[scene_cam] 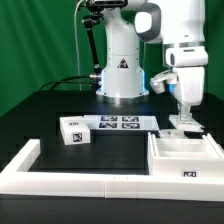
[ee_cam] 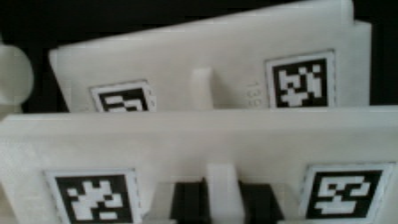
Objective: Assemble cabinet
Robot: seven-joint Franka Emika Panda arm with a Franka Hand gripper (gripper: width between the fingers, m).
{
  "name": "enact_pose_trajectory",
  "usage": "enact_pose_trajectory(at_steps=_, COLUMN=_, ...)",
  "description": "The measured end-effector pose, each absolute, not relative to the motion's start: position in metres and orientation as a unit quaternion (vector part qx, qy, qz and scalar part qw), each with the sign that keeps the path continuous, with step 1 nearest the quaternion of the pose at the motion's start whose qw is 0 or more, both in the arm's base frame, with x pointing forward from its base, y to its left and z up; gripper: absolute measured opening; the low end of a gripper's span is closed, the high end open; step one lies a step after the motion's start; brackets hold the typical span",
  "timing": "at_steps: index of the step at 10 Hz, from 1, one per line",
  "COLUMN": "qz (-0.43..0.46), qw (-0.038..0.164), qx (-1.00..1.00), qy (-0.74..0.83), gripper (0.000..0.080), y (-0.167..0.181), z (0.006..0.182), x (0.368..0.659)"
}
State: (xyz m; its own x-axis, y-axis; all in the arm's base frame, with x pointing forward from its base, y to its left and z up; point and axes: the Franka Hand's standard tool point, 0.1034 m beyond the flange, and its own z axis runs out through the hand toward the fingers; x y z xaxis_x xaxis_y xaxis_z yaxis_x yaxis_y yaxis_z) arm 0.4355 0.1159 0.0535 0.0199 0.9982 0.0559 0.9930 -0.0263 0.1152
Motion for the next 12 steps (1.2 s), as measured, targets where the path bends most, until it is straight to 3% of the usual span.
enact_pose_trajectory(at_steps=12, qz=0.058, qw=0.023, qx=0.721, qy=0.690, gripper=0.0070, y=0.117, z=0.052, x=0.468)
